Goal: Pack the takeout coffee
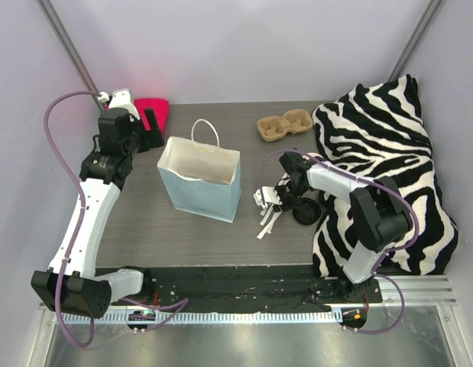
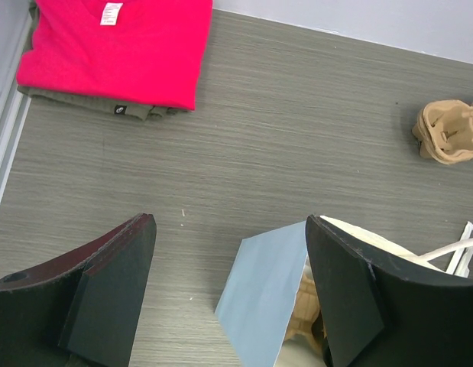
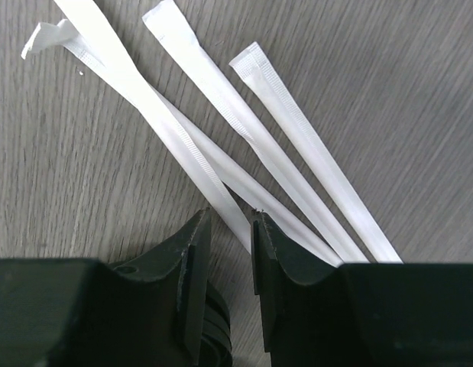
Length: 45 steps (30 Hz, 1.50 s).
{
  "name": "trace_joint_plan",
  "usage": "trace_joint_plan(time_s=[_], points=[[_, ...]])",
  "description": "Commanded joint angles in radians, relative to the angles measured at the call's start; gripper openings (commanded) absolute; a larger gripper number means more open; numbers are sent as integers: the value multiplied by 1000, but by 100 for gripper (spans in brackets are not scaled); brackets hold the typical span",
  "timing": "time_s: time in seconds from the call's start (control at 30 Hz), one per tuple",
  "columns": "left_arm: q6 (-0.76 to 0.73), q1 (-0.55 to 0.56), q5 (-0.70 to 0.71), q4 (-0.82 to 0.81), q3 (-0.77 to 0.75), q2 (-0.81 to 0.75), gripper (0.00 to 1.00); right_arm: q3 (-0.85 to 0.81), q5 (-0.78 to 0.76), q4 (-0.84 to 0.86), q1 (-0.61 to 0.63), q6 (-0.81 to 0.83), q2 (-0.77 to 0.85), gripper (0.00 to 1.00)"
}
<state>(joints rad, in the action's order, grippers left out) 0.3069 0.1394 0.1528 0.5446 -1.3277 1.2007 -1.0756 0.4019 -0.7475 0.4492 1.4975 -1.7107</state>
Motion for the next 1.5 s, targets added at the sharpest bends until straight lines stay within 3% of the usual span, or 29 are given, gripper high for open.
trace_joint_plan(time_s=[0.0, 0.57, 0.7, 0.97, 1.07, 1.27, 1.47], points=[[1, -9, -13, -3, -39, -1, 84, -33, -5, 5, -3, 35, -18, 35], [-3, -14, -19, 9, -31, -9, 84, -27, -28, -13, 6, 168, -95, 29], [-2, -14, -18, 9, -34, -13, 84, -61, -41, -59, 9, 236, -110, 20], [1, -14, -18, -5, -19, -29, 84, -40, -16, -196, 25, 449, 14, 2], [4, -12, -19, -8, -18, -27, 84, -82, 46, -243, 40, 448, 65, 1], [3, -14, -21, -18, -21, -24, 84, -254, 196, -294, 103, 275, 154, 1], [1, -15, -12, -25, -34, -10, 85, -463, 354, -242, 134, -227, 259, 1]])
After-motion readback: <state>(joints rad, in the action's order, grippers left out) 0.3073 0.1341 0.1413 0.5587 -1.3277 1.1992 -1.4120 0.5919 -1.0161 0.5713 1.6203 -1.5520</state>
